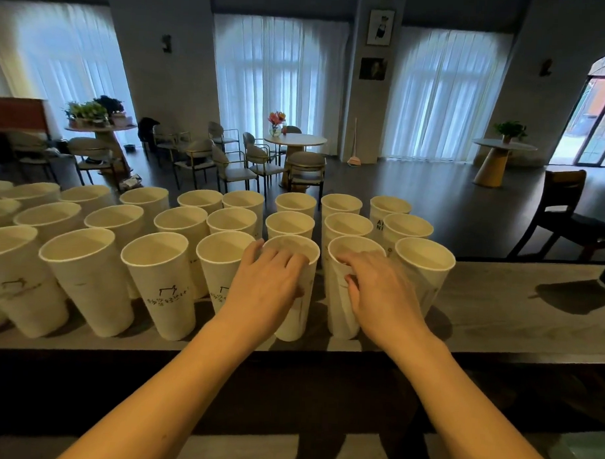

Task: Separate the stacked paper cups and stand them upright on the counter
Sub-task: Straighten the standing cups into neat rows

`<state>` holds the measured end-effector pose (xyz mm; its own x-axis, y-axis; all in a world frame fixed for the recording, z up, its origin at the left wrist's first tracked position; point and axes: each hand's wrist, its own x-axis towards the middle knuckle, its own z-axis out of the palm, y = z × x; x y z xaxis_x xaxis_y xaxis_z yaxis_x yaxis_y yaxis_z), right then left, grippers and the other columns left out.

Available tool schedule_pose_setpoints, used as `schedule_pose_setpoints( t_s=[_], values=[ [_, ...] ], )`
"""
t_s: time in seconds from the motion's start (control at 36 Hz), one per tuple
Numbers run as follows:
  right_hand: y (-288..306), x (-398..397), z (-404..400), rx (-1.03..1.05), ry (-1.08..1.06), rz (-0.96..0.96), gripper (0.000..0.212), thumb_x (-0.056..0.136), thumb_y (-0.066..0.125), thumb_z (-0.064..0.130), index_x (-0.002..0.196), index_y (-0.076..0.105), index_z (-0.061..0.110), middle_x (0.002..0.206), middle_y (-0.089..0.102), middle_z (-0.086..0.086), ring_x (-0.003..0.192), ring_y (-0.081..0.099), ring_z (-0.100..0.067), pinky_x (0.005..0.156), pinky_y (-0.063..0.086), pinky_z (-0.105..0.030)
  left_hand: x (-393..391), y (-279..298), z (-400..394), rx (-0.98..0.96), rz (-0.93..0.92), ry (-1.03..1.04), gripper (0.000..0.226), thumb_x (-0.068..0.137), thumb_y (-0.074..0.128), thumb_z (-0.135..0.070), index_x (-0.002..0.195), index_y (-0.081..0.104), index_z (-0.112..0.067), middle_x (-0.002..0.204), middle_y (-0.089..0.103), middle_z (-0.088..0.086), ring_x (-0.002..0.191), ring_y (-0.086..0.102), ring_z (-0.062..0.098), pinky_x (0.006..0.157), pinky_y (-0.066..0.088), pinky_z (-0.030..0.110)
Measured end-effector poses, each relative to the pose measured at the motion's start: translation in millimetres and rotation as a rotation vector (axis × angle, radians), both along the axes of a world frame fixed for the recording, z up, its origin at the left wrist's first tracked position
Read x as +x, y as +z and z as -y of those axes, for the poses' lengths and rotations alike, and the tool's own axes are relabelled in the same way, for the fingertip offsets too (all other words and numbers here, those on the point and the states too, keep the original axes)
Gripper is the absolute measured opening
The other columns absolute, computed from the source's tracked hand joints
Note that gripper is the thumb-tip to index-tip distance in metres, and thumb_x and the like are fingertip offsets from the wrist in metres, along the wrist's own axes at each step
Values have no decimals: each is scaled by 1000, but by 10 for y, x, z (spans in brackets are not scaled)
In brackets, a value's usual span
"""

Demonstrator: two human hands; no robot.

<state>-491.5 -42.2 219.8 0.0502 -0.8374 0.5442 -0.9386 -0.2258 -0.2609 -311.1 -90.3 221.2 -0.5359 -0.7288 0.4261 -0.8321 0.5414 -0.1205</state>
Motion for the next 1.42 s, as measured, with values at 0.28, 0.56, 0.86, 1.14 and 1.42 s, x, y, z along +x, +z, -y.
schedule_pose_setpoints(
  t_s=[0.28, 0.56, 0.86, 1.14, 1.42],
  values=[
    [-30, 310, 44, -136, 162, -13, 50, 86, 74, 21, 133, 59, 14, 131, 60, -3, 124, 50, -17, 110, 35, -34, 726, 32, 4, -88, -399, -4, 41, 90, 55, -37, 125, 51, -14, 117, 58, 5, 110, 52, 24, 93, 44, 42],
    [-38, 676, 173, 26, 158, -30, 51, 90, 69, 14, 138, 54, 24, 133, 59, -2, 126, 49, -20, 102, 42, -37, 895, 12, 129, -8, -48, 165, 31, 96, 52, -32, 125, 57, -22, 131, 62, -1, 128, 48, 21, 113, 18, 47],
    [8, 723, 147, 47, 154, -99, 54, 87, 74, 14, 137, 55, 22, 132, 60, -1, 126, 48, -21, 104, 40, -37, 949, 22, 134, 4, -96, 107, 41, 91, 55, -46, 126, 56, -26, 127, 62, -4, 125, 50, 19, 115, 20, 45],
    [5, 627, 108, 60, 135, -160, 53, 83, 77, 15, 131, 58, 26, 120, 63, 5, 117, 52, -17, 102, 39, -33, 390, 689, 559, 59, -232, -124, 22, 97, 54, -24, 116, 64, -27, 116, 62, -6, 109, 56, 15, 96, 45, 40],
    [21, 587, 105, 61, 137, -185, 54, 80, 80, 18, 130, 59, 24, 120, 63, 3, 117, 52, -18, 100, 42, -34, -72, 858, 837, 115, 476, -61, 22, 97, 54, -32, 102, 72, -20, 101, 61, 2, 106, 49, 23, 98, 28, 41]
  ],
)
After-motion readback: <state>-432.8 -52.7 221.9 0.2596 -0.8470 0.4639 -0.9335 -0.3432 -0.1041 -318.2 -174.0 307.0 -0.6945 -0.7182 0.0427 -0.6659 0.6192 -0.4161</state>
